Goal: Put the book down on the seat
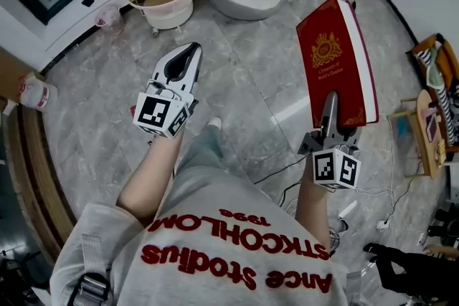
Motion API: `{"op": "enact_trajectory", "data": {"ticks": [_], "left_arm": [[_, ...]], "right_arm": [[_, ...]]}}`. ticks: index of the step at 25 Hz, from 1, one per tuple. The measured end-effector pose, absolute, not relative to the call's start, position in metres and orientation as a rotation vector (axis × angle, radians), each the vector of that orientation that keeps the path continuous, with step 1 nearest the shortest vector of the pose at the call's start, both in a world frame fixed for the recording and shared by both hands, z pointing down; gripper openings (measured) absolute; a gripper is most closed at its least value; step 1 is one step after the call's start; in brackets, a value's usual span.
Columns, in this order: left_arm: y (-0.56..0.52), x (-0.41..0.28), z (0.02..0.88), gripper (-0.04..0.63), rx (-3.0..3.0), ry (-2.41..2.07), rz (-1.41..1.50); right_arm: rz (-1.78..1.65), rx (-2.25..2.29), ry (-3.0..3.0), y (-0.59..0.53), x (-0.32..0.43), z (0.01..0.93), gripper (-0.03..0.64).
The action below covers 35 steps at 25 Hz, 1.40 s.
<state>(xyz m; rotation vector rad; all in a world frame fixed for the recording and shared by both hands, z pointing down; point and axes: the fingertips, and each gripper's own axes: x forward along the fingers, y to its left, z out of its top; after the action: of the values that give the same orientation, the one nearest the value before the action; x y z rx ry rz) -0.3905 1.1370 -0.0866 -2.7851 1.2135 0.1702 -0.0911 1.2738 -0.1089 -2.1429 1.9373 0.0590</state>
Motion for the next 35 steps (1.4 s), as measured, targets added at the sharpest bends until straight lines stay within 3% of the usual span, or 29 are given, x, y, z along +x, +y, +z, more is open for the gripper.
{"op": "enact_trajectory", "data": {"ticks": [14,35], "left_arm": [[0.971,-0.367,-0.099,0.031,-2.820,1.106,0.188],[0.783,-0.388,-0.080,0.030,-2.855,1.101,0.185]], "right_arm": [[0.081,-2.190,1.875,1.127,-0.081,-0.118,0.258],[0.072,-2.205,1.902,0.936,-0.106,-0.108,0.258]]}}
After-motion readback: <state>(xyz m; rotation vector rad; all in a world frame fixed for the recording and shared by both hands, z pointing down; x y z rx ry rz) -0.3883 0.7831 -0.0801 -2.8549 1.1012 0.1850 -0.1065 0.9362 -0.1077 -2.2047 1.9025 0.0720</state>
